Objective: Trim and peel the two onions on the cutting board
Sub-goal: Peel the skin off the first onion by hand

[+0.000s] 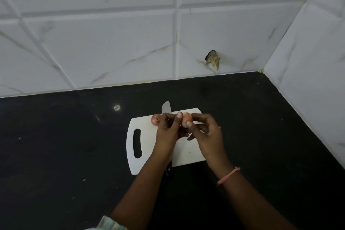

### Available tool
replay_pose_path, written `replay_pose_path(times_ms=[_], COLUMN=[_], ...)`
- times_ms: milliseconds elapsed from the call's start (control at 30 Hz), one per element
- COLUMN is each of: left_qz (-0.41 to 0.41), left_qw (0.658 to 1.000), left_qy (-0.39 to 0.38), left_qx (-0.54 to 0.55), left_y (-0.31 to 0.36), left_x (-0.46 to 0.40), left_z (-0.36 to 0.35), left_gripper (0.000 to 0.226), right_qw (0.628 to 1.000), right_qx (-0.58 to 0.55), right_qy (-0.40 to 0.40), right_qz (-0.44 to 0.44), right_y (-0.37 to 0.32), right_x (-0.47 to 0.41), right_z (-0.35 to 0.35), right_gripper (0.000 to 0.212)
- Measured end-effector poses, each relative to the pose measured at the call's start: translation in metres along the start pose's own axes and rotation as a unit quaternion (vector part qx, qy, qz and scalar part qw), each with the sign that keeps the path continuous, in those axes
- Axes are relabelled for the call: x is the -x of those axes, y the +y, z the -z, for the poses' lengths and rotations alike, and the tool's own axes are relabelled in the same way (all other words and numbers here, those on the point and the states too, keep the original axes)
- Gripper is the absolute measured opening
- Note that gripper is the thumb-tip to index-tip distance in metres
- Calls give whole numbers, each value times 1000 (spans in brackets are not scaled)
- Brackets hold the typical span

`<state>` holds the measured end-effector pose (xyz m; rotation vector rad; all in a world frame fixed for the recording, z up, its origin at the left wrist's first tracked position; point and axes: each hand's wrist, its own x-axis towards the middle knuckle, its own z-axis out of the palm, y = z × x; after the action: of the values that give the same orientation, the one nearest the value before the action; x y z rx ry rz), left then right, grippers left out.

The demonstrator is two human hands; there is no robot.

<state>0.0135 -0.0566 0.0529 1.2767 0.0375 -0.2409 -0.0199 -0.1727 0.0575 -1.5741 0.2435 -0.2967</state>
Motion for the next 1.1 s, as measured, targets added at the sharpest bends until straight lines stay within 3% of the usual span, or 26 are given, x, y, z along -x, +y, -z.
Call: replay_pose_path(times_ms=[267, 467, 533, 733, 900, 1100], left_qz=[-2, -68, -72, 23, 72, 80], left_qw=[998, 996, 996, 997, 990, 984], left_qy=[-47, -31, -21, -61, -39, -37], left_qx=[37, -51, -53, 43, 118, 152], left_y=[6, 7, 5, 4, 6, 12], left_x=[5, 10, 11, 8, 5, 5], left_z=[-9, -23, -25, -15, -11, -11], left_gripper=[40, 30, 30, 34, 29, 28], right_qw=[1000, 992, 994, 993, 987, 995], right_qx=[-7, -38, -24, -43, -101, 94], right_qy=[7, 114, 102, 93, 84, 30], right_qz=[-7, -34, -35, -66, -90, 2], right_y=[-10, -9, -11, -11, -24, -21], right_x=[-14, -18, -21, -22, -16, -13], right_z=[6, -2, 0, 6, 5, 3], right_gripper=[24, 13, 14, 12, 15, 20])
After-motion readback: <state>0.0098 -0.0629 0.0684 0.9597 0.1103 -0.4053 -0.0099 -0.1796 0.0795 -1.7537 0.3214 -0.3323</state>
